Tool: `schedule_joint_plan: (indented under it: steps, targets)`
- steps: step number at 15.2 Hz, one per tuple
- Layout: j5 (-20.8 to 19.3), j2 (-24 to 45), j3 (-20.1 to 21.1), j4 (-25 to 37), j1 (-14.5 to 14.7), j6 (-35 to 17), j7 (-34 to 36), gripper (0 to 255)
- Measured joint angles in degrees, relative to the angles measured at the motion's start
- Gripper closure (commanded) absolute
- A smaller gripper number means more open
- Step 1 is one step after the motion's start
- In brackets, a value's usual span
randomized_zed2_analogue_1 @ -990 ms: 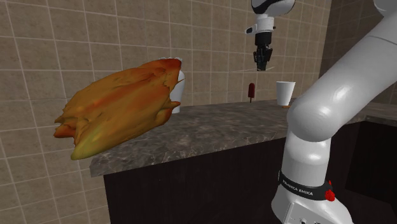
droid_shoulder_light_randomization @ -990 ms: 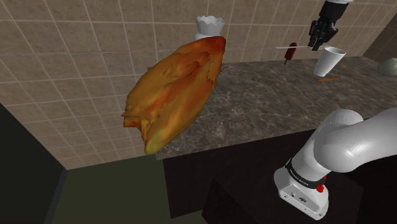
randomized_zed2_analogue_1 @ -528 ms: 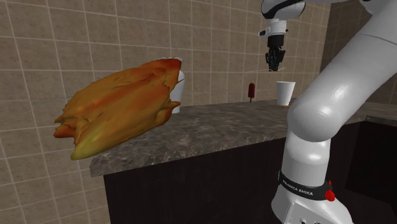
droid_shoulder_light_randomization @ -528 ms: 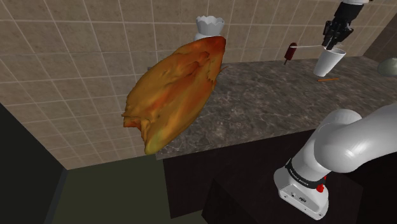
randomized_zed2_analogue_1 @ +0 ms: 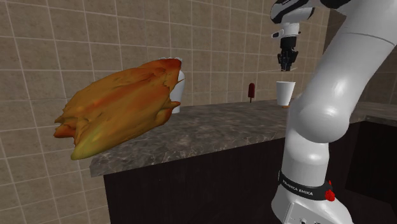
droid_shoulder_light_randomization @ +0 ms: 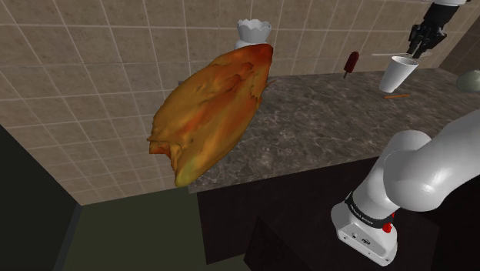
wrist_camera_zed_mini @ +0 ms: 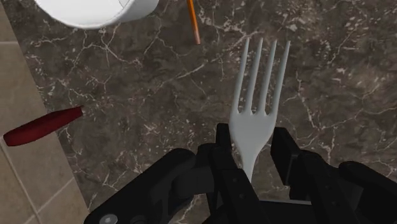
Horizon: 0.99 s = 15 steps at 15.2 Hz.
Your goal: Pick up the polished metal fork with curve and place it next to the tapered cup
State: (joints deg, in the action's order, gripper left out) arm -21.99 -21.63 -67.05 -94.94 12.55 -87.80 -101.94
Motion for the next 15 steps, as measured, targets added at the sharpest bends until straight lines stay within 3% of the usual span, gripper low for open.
schedule_joint_plan:
  steps: [2, 4, 7, 8, 10, 15]
  targets:
    - [1.87, 2.79, -8.51, 3.11, 5.12, -0.72, -3.79, 255]
    - [2.88, 4.39, -22.18, 8.87, 16.41, 0.05, -7.27, 255]
    - [-1.20, 0.05, -32.25, 15.59, 27.68, 2.25, -8.20, 255]
    - [-2.18, -0.93, -33.51, 16.57, 29.34, 2.58, -8.17, 255]
    - [-2.80, -1.57, -34.11, 15.63, 29.86, 1.47, -7.87, 255]
    - [-2.48, -1.21, -33.06, 10.63, 26.91, -2.63, -7.79, 255]
